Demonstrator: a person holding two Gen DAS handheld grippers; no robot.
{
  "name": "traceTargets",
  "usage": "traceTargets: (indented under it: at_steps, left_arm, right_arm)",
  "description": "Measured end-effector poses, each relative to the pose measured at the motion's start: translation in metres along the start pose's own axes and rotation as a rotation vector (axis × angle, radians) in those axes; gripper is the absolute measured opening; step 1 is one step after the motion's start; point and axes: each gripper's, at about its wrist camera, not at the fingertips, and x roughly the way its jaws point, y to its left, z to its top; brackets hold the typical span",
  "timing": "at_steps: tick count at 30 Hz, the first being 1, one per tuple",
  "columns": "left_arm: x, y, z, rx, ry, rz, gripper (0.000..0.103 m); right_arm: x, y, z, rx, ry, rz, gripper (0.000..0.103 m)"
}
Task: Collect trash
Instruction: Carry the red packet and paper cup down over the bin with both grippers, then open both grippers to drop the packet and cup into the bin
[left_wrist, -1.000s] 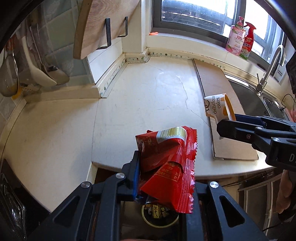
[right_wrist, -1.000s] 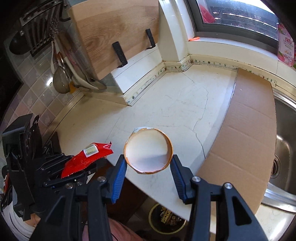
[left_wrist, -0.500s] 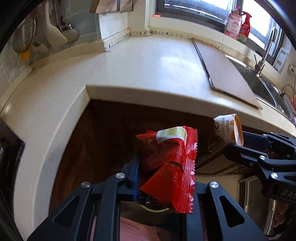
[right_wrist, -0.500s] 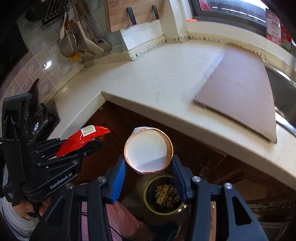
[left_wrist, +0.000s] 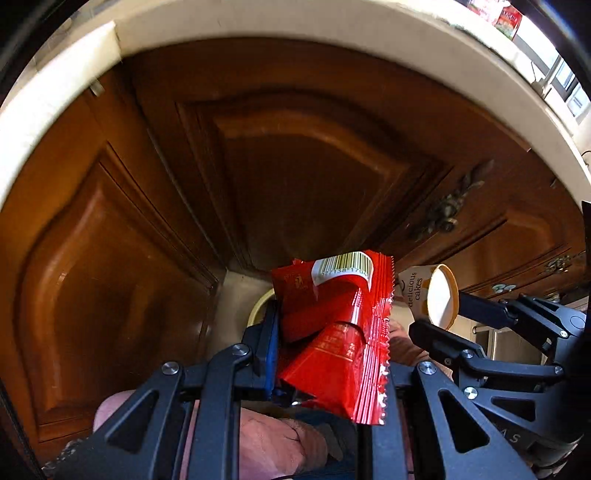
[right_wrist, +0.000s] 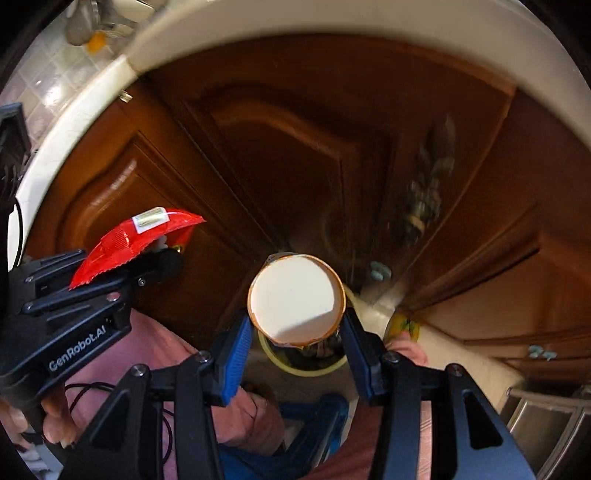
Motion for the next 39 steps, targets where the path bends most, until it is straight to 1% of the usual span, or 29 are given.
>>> traceTargets:
  at_steps: [6, 14, 16, 21, 25, 28, 29, 31, 33, 37, 39]
  left_arm:
    - [0.039, 0.006, -0.011, -0.016, 0.075, -0.006, 0.018]
    - [0.073, 0.015, -0.012, -0.045, 0.149, -0.031, 0.020]
    - [0.078, 0.019, -0.009, -0.053, 0.161, -0.042, 0.020]
    - [0.089, 0.015, -0.011, -0.057, 0.186, -0.052, 0.022]
    - [0.091, 0.017, -0.009, -0.072, 0.194, -0.067, 0.025]
    - [0.091, 0.017, -0.010, -0.076, 0.195, -0.078, 0.029]
    - [0.090, 0.018, -0.011, -0.077, 0.194, -0.079, 0.033]
    - [0.090, 0.018, -0.012, -0.078, 0.195, -0.080, 0.038]
    - [0.089, 0.019, -0.013, -0.077, 0.197, -0.077, 0.050]
    - [0.086, 0.018, -0.014, -0.072, 0.195, -0.069, 0.053]
    - [0.084, 0.016, -0.015, -0.062, 0.192, -0.066, 0.057]
  right_arm:
    - [0.024, -0.013, -0.003, 0.036, 0.041, -0.012, 0.049]
    - [0.049, -0.012, 0.000, 0.047, 0.090, -0.009, 0.049]
    - [0.054, -0.013, 0.001, 0.043, 0.100, -0.011, 0.049]
    - [0.064, -0.013, 0.002, 0.047, 0.118, -0.009, 0.049]
    - [0.065, -0.010, 0.001, 0.044, 0.127, -0.006, 0.049]
    - [0.069, -0.009, 0.002, 0.045, 0.140, -0.011, 0.049]
    - [0.071, -0.009, 0.003, 0.048, 0.146, -0.014, 0.049]
    - [0.072, -0.010, 0.003, 0.052, 0.153, -0.012, 0.050]
    - [0.072, -0.010, 0.004, 0.052, 0.151, -0.012, 0.050]
    - [0.069, -0.010, 0.004, 0.054, 0.138, -0.019, 0.052]
    - [0.067, -0.011, 0.004, 0.060, 0.132, -0.019, 0.052]
